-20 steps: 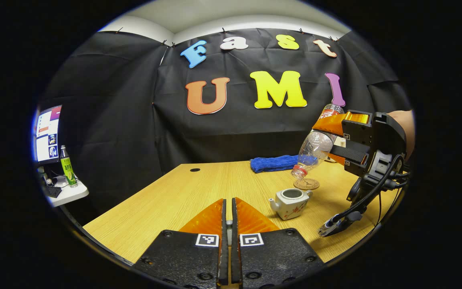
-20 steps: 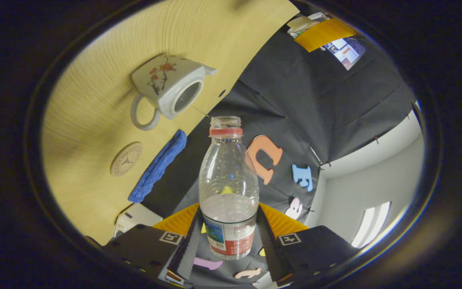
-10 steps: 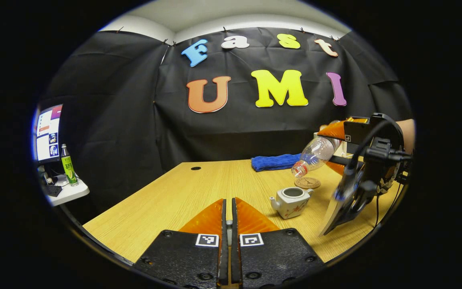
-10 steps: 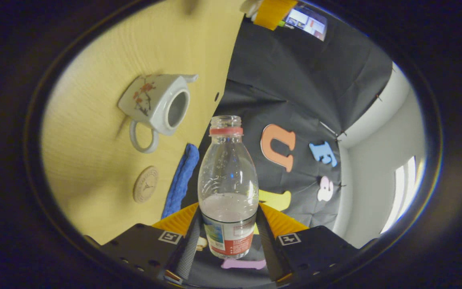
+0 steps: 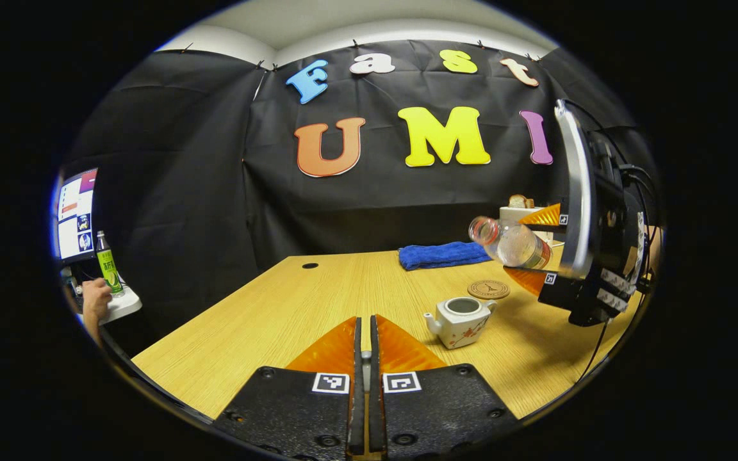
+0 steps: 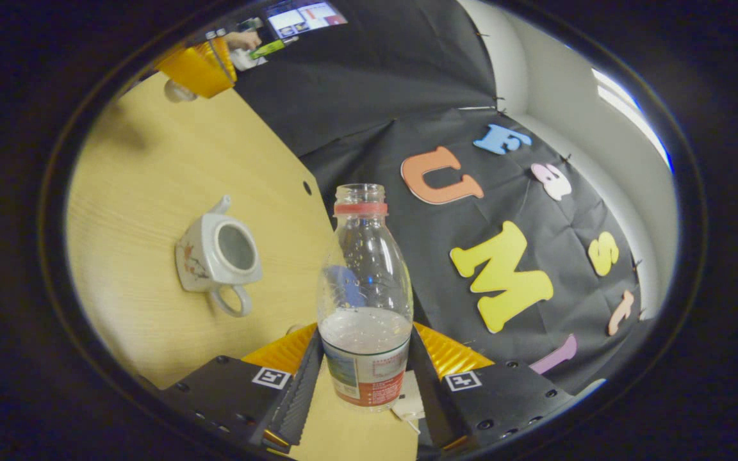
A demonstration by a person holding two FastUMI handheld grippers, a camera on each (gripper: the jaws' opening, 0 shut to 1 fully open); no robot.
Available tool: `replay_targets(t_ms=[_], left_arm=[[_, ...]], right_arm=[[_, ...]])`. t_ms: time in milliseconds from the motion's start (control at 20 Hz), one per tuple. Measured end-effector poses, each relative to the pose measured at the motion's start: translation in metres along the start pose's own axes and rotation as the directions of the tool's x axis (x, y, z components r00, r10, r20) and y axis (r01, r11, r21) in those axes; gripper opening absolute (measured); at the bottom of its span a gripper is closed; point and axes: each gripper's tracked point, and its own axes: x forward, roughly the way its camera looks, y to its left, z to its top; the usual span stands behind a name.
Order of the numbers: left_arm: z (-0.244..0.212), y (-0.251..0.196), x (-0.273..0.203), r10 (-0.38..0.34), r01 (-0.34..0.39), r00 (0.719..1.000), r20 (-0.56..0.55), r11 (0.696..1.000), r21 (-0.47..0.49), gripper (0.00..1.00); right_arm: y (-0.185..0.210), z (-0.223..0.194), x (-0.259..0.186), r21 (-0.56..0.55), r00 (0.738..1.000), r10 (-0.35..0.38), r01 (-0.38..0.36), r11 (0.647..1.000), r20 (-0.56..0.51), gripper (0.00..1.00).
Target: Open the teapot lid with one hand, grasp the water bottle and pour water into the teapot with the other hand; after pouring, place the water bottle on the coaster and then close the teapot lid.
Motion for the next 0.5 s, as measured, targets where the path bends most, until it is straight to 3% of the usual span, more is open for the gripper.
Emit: replay_targets(t_ms=[100, 200, 350, 500], left_arm=[[0.003, -0.003, -0.001, -0.002, 0.002, 1.000, 0.004, 1.000, -0.001, 0.05], [0.005, -0.003, 0.000, 0.003, -0.003, 1.000, 0.010, 1.000, 0.002, 0.05], [0.000, -0.001, 0.004, 0.020, -0.020, 1.000, -0.007, 1.000, -0.003, 0.05], [0.000, -0.002, 0.003, 0.019, -0.019, 1.000, -0.009, 1.000, -0.004, 0.05]], right_arm=[[-0.001, -0.008, 0.006, 0.133, 0.999, 0.041, -0.040, 0.990, -0.004, 0.75], [-0.009, -0.016, 0.012, 0.306, 0.997, 0.076, -0.068, 0.950, -0.014, 0.72], [-0.012, -0.019, 0.024, 0.565, 0.991, 0.136, -0.121, 0.816, 0.016, 0.75], [-0.023, -0.021, 0.037, 0.756, 0.988, 0.150, -0.128, 0.642, 0.040, 0.72]])
